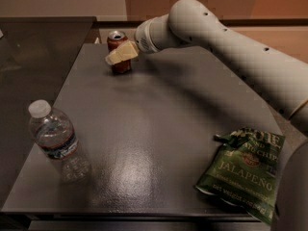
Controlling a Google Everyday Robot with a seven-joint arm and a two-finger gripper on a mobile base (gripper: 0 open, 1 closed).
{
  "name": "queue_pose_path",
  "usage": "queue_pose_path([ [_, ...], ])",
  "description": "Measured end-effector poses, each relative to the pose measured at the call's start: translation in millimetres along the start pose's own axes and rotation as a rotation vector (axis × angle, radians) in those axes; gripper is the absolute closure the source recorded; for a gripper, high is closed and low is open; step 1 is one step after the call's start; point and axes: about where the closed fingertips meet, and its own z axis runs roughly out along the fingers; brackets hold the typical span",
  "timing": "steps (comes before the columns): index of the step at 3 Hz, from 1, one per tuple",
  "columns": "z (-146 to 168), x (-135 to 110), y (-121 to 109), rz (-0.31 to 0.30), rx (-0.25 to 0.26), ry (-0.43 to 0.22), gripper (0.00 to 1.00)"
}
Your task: Move coke can near water bottle
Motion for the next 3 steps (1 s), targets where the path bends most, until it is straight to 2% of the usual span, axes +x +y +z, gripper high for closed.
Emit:
queue_pose_path([
  [1,9.0,-4.9,1.8,-0.013,-0.021,-0.010,0.00],
  [2,14.2,-5.8,8.1,-0.028,-0.045,0.005,0.18],
  [3,12.7,-3.6,13.4,-0.035,-0.076,0.021,0.41],
])
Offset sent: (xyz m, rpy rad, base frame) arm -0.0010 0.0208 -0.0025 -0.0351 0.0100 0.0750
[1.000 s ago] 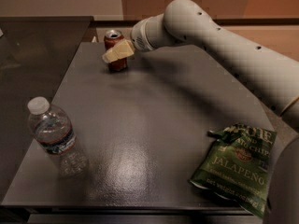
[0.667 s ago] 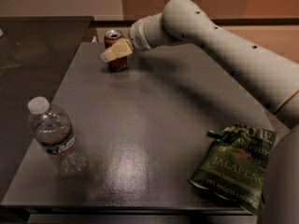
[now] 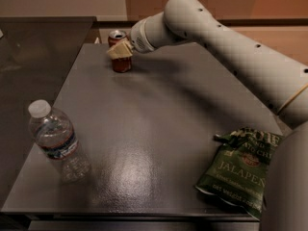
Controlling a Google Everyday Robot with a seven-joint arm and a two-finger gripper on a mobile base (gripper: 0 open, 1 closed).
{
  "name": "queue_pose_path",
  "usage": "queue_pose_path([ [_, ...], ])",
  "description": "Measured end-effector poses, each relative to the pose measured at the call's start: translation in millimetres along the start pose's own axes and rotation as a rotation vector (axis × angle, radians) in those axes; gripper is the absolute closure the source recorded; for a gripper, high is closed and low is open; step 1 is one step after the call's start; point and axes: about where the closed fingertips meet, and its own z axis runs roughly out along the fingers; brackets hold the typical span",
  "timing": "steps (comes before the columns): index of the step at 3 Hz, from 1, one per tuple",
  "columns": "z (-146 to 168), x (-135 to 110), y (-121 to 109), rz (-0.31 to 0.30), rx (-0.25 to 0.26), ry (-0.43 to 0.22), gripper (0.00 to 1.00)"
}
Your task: Move coke can near water bottle
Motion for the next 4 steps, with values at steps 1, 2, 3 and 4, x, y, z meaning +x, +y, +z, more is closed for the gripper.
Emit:
queue_pose_path([
  [1,-7.5,1.3,7.1,-0.002,-0.033,0.003,0.65],
  [2,-25.4,0.4,20.5,-0.007,-0.084,-0.013,0.87],
  [3,-53.5,-3.1,42.2,-0.041,-0.161,-0.028,1.00],
  [4,-80.8,-3.3,70.4,-0.093,-0.257,-0.032,1.00],
])
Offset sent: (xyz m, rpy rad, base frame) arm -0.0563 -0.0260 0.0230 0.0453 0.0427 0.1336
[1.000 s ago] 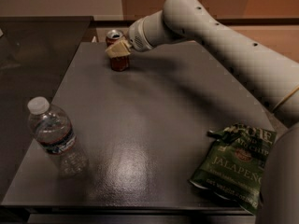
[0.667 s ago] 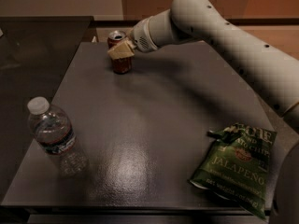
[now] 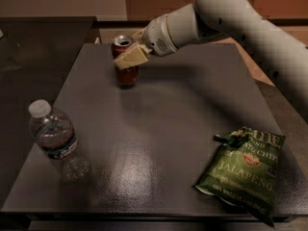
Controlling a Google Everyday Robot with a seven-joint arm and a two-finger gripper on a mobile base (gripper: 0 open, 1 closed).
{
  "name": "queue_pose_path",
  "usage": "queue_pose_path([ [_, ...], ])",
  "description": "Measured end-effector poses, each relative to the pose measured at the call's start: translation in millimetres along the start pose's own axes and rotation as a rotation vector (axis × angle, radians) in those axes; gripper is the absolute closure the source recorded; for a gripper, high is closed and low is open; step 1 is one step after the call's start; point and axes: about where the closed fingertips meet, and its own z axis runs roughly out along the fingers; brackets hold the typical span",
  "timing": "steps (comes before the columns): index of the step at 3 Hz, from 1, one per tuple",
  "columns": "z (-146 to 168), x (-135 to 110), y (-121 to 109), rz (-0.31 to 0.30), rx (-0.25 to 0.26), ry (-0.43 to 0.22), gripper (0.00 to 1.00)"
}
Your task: Move coke can near water bottle
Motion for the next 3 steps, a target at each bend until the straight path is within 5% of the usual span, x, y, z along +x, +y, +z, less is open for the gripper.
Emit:
queue_pose_path([
  [3,-42.8,8.9,105.6,-0.108,-0.267,-0.016,1.00],
])
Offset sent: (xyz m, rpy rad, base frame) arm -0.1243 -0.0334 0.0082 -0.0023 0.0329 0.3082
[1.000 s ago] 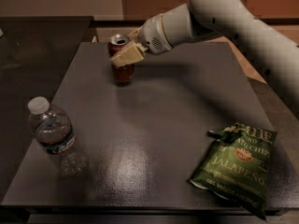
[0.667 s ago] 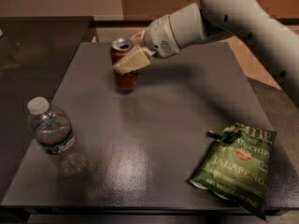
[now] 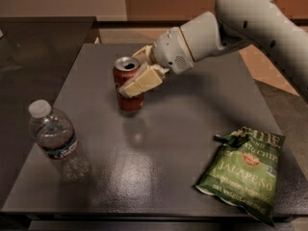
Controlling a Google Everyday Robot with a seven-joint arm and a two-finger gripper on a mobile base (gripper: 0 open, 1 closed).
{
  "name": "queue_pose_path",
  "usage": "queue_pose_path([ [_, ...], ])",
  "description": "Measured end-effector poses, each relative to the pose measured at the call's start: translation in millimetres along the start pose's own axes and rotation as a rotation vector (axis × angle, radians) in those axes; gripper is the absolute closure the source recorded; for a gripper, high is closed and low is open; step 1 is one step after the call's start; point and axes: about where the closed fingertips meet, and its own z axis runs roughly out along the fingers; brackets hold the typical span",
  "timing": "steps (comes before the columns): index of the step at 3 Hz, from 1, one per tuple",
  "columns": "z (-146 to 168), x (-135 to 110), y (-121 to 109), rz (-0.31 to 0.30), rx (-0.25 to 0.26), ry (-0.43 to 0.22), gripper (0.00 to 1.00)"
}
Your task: Move coke can near water bottle
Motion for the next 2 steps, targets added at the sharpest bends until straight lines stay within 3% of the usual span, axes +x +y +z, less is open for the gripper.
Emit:
queue_pose_path([
  [2,11.4,-8.6,57.5,-0.057,-0.123,-0.040,1.00],
])
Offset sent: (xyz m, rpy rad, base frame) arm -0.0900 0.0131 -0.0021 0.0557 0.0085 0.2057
